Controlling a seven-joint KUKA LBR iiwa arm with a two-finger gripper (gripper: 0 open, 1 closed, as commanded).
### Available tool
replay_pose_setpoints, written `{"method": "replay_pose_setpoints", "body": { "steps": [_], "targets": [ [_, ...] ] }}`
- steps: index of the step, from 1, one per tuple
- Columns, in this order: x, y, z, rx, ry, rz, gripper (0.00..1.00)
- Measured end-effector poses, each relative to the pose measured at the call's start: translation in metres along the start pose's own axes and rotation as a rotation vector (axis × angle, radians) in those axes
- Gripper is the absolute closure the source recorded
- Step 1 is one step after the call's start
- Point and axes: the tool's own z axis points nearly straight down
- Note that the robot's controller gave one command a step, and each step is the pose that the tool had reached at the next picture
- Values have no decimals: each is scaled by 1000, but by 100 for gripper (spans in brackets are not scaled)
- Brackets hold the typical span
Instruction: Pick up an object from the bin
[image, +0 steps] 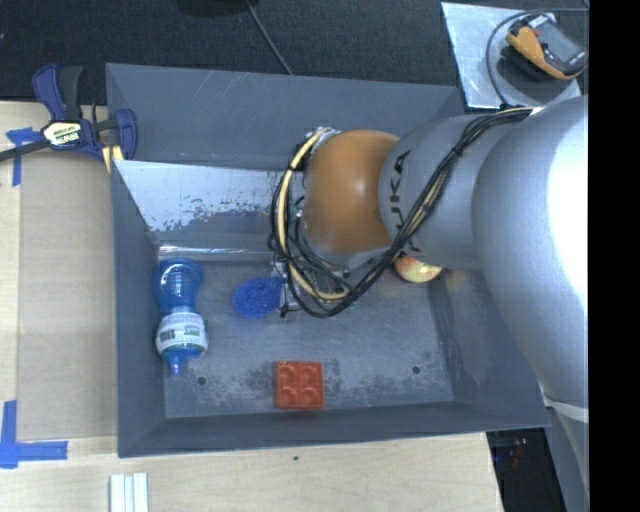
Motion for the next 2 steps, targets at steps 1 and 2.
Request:
{"method": "replay_pose_setpoints", "body": {
  "steps": [1,2],
  "targets": [
    [0,0,0,0,0,-1,100],
    [-2,6,11,1,0,-159,100]
  ]
}}
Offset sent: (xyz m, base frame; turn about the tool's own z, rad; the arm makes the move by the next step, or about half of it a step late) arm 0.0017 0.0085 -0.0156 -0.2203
